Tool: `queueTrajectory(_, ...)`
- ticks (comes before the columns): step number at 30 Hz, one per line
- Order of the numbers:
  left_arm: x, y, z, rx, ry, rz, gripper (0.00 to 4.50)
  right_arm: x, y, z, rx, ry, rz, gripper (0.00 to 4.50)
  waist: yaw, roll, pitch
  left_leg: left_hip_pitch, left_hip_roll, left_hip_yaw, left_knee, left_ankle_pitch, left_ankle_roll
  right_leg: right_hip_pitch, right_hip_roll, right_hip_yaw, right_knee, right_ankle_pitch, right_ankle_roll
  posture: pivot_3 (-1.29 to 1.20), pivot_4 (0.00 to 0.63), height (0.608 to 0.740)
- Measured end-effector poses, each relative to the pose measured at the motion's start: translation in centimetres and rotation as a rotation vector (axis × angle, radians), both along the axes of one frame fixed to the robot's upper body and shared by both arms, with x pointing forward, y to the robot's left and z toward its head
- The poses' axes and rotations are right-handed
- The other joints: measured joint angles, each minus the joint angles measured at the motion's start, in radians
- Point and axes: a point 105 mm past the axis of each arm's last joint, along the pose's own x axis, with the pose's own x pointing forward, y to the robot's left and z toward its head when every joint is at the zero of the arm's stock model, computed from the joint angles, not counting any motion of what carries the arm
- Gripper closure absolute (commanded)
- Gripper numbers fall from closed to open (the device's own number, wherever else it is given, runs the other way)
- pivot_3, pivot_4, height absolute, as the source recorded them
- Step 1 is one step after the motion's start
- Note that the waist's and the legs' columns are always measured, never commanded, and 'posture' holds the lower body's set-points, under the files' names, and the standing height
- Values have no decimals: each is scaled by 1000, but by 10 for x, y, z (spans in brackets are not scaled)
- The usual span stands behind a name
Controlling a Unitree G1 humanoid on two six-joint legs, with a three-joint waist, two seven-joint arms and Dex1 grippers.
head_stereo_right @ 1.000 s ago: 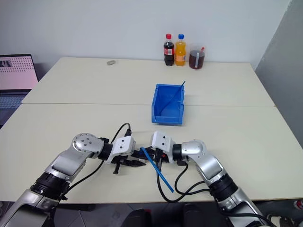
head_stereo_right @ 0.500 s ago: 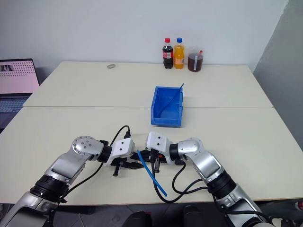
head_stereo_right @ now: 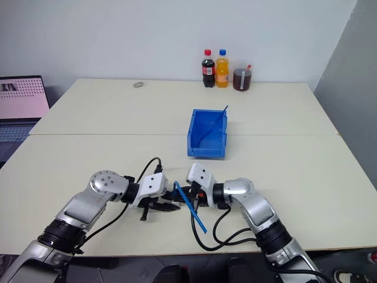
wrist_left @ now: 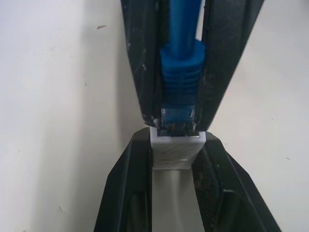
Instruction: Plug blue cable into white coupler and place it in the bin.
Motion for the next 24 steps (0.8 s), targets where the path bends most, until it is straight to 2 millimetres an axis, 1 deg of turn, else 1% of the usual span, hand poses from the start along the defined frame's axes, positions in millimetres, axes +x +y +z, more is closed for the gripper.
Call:
queueTrajectory(16, -1, 1, -3, -5, -4, 18, 3701, 0, 2, -6, 24, -15, 1, 4390, 0, 4, -8, 1, 0, 0, 0, 0, 0, 0, 0, 2, 0, 0, -1, 0, 150, 740)
queueTrajectory(18, -1, 1, -3, -7, -13, 20, 2992, 1, 0, -6, 14, -35, -3, 4390, 0, 4, -8, 1, 0, 0, -1, 0, 0, 0, 0, 2, 0, -1, -1, 0, 150, 740)
queueTrajectory(21, 1, 0, -3, -24, -26, 48, 2281, 1, -1, -3, 19, -59, -5, 4390, 2, 4, -8, 1, 0, 0, 0, 0, 0, 0, 0, 3, 0, 0, -1, 0, 150, 740)
queueTrajectory(24, 1, 2, -3, -43, -22, 79, 1652, 2, -7, 0, 20, -61, -20, 4390, 3, 4, -8, 0, 0, 0, 0, 0, 0, 0, 0, 2, 0, 0, -1, 0, 150, 740)
